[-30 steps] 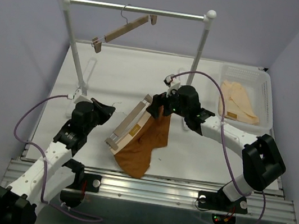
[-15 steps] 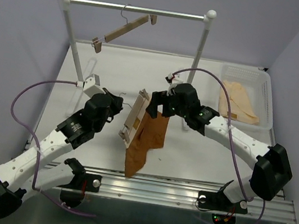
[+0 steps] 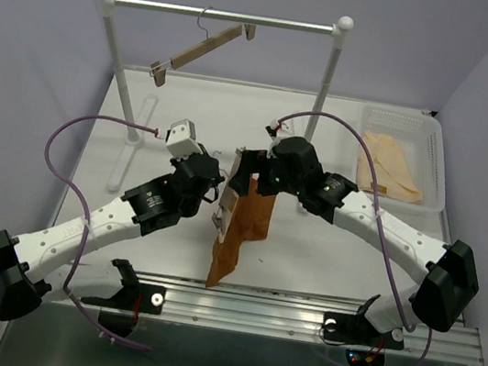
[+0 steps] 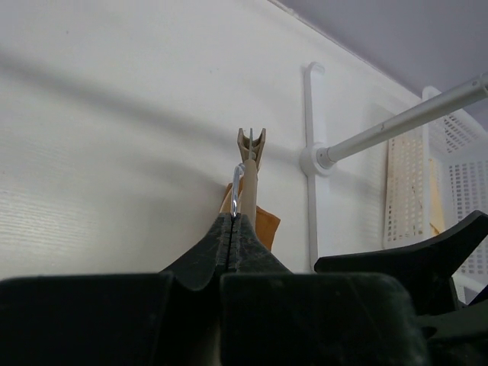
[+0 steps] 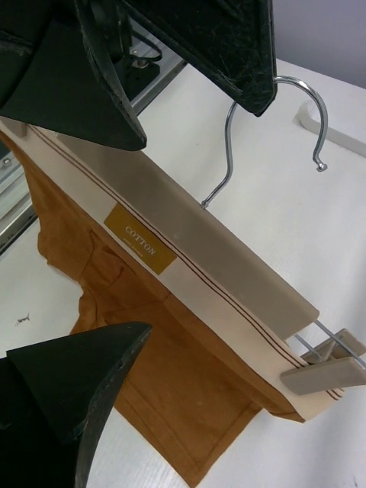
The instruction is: Clip the underwear to the hanger
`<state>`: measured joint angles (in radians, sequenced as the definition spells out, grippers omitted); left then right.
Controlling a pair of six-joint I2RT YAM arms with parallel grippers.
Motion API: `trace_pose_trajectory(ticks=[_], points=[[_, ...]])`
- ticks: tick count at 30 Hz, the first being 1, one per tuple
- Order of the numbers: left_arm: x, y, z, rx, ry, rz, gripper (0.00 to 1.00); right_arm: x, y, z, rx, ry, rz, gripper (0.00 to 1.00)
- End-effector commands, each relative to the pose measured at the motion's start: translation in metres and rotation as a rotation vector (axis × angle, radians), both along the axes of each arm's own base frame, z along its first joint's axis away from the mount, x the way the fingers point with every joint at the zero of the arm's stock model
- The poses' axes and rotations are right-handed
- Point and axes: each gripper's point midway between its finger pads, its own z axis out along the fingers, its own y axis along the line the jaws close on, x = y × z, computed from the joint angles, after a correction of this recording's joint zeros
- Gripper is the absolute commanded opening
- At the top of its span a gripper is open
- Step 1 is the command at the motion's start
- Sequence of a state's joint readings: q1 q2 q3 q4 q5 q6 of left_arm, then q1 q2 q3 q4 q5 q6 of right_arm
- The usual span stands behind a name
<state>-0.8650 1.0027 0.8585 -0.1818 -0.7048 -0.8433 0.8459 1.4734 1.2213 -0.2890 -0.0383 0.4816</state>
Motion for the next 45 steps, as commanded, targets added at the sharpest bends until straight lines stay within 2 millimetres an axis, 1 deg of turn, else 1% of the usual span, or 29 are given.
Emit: trace_pose_trajectory(ticks=[1,2,3,4,6,7,10,12,13,14,15,21,22,23,24,25,27,29,33,34,36,38,41,42,43,45], points=[[0.01,-0.003,0.042,-0.032,-0.103,0.079,0.0,-0.002,0.006,0.022,0.109,0.059,-0.075,1.0],[0.008,-0.008,0.046,-0.033,-0.108,0.072,0.0,-0.003,0.007,0.02,0.121,0.073,-0.089,1.0],[0.009,-0.008,0.043,-0.023,-0.103,0.09,0.0,-0.003,0.008,0.02,0.152,0.101,-0.116,1.0],[0.009,-0.01,0.043,-0.026,-0.102,0.097,0.0,-0.002,0.009,0.016,0.171,0.111,-0.127,1.0],[0.006,-0.016,0.046,-0.026,-0.108,0.09,0.0,-0.003,0.013,0.015,0.194,0.131,-0.133,1.0],[0.006,-0.016,0.044,-0.02,-0.106,0.102,0.0,-0.002,0.015,0.016,0.212,0.143,-0.142,1.0],[0.001,-0.022,0.042,-0.014,-0.108,0.106,0.0,-0.001,0.019,0.011,0.222,0.178,-0.156,1.0],[0.0,-0.021,0.044,-0.011,-0.115,0.13,0.0,-0.002,0.017,0.004,0.22,0.2,-0.176,1.0],[-0.003,-0.024,0.041,-0.001,-0.107,0.127,0.0,-0.002,0.015,0.002,0.218,0.202,-0.185,0.99],[-0.003,-0.025,0.043,-0.01,-0.109,0.133,0.0,-0.002,0.014,0.001,0.217,0.201,-0.192,0.98],[-0.003,-0.026,0.04,0.004,-0.106,0.14,0.0,-0.002,0.012,0.002,0.215,0.198,-0.197,0.95],[-0.006,-0.034,0.043,0.033,-0.097,0.161,0.0,-0.005,0.012,-0.006,0.211,0.226,-0.198,0.81],[-0.006,-0.031,0.037,0.078,-0.09,0.183,0.0,-0.006,0.011,-0.01,0.207,0.238,-0.205,0.77],[-0.008,-0.034,0.042,0.07,-0.093,0.187,0.0,-0.006,0.01,-0.011,0.207,0.239,-0.21,0.75],[-0.008,-0.034,0.042,0.067,-0.094,0.199,0.0,-0.006,0.009,-0.011,0.21,0.245,-0.22,0.74],[-0.008,-0.034,0.038,0.091,-0.083,0.201,0.0,-0.007,0.008,-0.013,0.209,0.248,-0.223,0.74],[-0.008,-0.037,0.04,0.087,-0.084,0.198,0.0,-0.008,0.007,-0.016,0.208,0.256,-0.229,0.73],[-0.008,-0.039,0.04,0.086,-0.084,0.191,0.0,-0.009,0.007,-0.017,0.212,0.266,-0.233,0.69],[-0.008,-0.04,0.042,0.073,-0.09,0.181,0.0,-0.008,0.009,-0.018,0.221,0.279,-0.239,0.53],[-0.008,-0.041,0.043,0.069,-0.095,0.175,0.0,-0.008,0.01,-0.014,0.232,0.273,-0.234,0.44],[-0.008,-0.044,0.046,0.046,-0.103,0.16,0.0,-0.009,0.013,-0.011,0.243,0.268,-0.214,0.37],[-0.009,-0.047,0.043,0.054,-0.1,0.14,0.0,-0.009,0.017,-0.007,0.257,0.261,-0.199,0.34],[-0.009,-0.051,0.045,0.038,-0.102,0.123,0.0,-0.007,0.019,-0.004,0.262,0.253,-0.187,0.27],[-0.009,-0.052,0.046,0.037,-0.101,0.115,0.01,-0.007,0.02,-0.005,0.264,0.253,-0.186,0.23],[-0.009,-0.053,0.046,0.038,-0.1,0.112,0.04,-0.007,0.02,-0.003,0.267,0.247,-0.183,0.22],[-0.009,-0.054,0.048,0.038,-0.102,0.102,0.14,-0.005,0.02,-0.001,0.274,0.237,-0.188,0.2]])
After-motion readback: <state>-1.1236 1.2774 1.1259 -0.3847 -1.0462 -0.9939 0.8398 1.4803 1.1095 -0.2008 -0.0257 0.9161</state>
